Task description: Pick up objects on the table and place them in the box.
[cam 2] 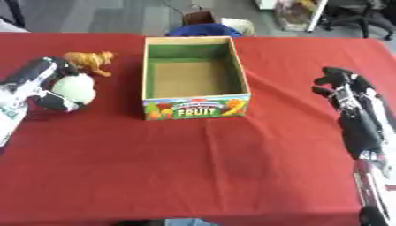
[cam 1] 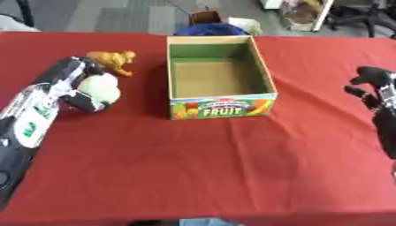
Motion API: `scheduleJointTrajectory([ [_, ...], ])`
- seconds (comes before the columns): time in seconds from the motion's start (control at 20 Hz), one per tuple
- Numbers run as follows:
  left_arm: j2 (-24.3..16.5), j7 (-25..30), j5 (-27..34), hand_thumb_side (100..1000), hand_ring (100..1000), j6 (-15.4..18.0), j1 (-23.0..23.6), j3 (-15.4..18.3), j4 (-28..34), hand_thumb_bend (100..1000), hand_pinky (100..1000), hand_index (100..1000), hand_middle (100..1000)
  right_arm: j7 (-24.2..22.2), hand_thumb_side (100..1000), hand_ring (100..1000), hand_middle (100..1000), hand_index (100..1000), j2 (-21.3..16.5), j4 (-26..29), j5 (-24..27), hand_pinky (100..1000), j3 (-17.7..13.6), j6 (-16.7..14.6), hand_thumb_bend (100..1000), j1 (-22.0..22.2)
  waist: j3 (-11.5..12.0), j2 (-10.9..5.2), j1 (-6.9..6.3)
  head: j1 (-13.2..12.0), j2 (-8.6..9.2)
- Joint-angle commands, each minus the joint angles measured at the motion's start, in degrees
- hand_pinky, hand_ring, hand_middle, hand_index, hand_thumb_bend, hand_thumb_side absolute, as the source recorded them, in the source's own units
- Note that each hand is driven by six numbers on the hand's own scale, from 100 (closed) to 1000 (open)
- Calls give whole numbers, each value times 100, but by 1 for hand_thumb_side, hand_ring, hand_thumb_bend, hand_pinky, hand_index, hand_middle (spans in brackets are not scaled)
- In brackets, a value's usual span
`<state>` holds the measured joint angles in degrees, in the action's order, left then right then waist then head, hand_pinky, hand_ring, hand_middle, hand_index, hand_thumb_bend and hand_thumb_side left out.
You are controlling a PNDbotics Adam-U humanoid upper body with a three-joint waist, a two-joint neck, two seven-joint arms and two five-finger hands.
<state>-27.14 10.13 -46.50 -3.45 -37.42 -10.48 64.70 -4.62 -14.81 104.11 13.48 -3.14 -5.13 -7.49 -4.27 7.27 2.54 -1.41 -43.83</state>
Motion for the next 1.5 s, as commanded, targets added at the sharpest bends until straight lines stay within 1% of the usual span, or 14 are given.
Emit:
scheduleJointTrajectory([
  [0.05, -39, -77, -90, 118, 519, -12, -121, -22, -39, 462, 565, 630, 515, -8, 549, 1000, 592, 752, -74, 50, 27, 816, -21, -11, 100, -23, -11, -77, -13, -14, -29],
  [0.1, -38, -123, -88, 120, 481, -34, -116, -9, -40, 400, 539, 596, 470, -8, 549, 1000, 592, 752, -72, 50, 28, 817, -21, -10, 100, -23, -10, -78, -14, -10, -29],
  [0.2, -35, -261, -41, 116, 437, -101, -96, 23, 3, 360, 517, 556, 415, -8, 549, 1000, 592, 752, -69, 50, 27, 817, -23, -9, 100, -23, -11, -78, -15, -3, -29],
  [0.25, -37, -332, 6, 115, 416, -139, -84, 43, 57, 346, 509, 540, 390, -6, 549, 1000, 592, 752, -69, 51, 27, 817, -26, -10, 100, -21, -11, -79, -14, 1, -29],
  [0.35, -60, -432, 129, 114, 397, -213, -69, 87, 242, 335, 503, 524, 367, -1, 548, 1000, 592, 752, -73, 51, 25, 817, -31, -11, 100, -17, -11, -80, -13, 5, -29],
  [0.4, -81, -441, 196, 115, 371, -240, -72, 100, 358, 326, 500, 506, 336, 1, 548, 1000, 592, 752, -74, 52, 26, 817, -32, -11, 100, -16, -11, -81, -14, 4, -29],
  [0.5, -154, -373, 325, 115, 357, -263, -96, 112, 652, 330, 500, 496, 317, 1, 548, 1000, 592, 752, -76, 52, 27, 817, -30, -10, 100, -15, -11, -83, -16, 6, -29],
  [0.7, -301, -161, 557, 110, 360, -272, -223, 99, 1254, 337, 503, 501, 318, -2, 548, 1000, 592, 752, -84, 52, 29, 817, -26, -8, 100, -13, -20, -92, -20, -4, -29],
  [0.85, -306, -75, 648, 105, 364, -271, -449, 18, 1463, 343, 507, 507, 322, -16, 547, 1000, 592, 752, -83, 54, 38, 817, -11, -7, 100, -11, -41, -107, -15, -33, -29],
  [1.0, -170, -32, 643, 100, 373, -223, -762, -101, 1367, 352, 515, 515, 330, -37, 547, 1000, 592, 752, -73, 56, 51, 817, 10, -6, 100, -10, -86, -120, 0, -75, -29],
  [1.2, 102, 8, 530, 100, 379, -21, -1185, -226, 979, 357, 523, 518, 335, -75, 547, 1000, 592, 752, -62, 64, 71, 817, 48, -3, 100, -30, -166, -108, 22, -153, -29],
  [1.35, 393, 58, 391, 100, 388, 203, -1510, -299, 585, 372, 534, 525, 343, -128, 543, 1000, 592, 752, -49, 86, 97, 817, 107, -8, 100, -90, -288, -73, 68, -246, -29],
  [1.5, 715, 31, 162, 100, 393, 397, -1764, -288, 156, 375, 538, 528, 346, -194, 542, 1000, 592, 752, -44, 105, 125, 817, 172, -11, 100, -156, -458, -32, 91, -361, -29],
])
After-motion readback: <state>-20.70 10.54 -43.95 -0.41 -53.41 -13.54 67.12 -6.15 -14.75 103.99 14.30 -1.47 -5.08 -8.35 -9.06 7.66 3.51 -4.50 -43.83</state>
